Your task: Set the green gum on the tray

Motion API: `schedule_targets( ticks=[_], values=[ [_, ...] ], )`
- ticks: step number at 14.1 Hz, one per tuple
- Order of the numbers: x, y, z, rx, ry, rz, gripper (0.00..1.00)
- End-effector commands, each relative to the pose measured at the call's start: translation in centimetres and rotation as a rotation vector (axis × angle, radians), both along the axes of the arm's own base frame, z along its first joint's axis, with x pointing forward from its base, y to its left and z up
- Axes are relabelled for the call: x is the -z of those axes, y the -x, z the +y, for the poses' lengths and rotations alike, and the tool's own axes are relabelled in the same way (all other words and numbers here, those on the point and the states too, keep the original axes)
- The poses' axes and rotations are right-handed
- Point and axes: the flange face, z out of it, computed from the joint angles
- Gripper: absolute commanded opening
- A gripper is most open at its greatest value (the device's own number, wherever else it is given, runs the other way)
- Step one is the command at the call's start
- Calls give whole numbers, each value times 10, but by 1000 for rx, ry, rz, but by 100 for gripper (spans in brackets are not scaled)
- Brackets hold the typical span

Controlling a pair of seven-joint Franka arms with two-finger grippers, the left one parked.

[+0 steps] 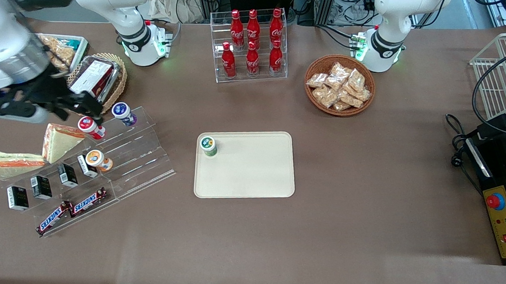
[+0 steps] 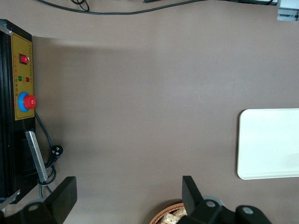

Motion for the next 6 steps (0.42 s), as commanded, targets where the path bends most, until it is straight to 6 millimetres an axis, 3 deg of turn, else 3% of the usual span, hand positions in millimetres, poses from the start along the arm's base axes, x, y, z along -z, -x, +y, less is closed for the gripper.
schedule_targets(
  ticks=[1,3,6],
  values=[
    [-7,-5,-62,-68,24,-5,100],
    [-4,-7,-90,-105,36,-2,100],
    [1,-6,-108,-81,32,21,100]
  ],
)
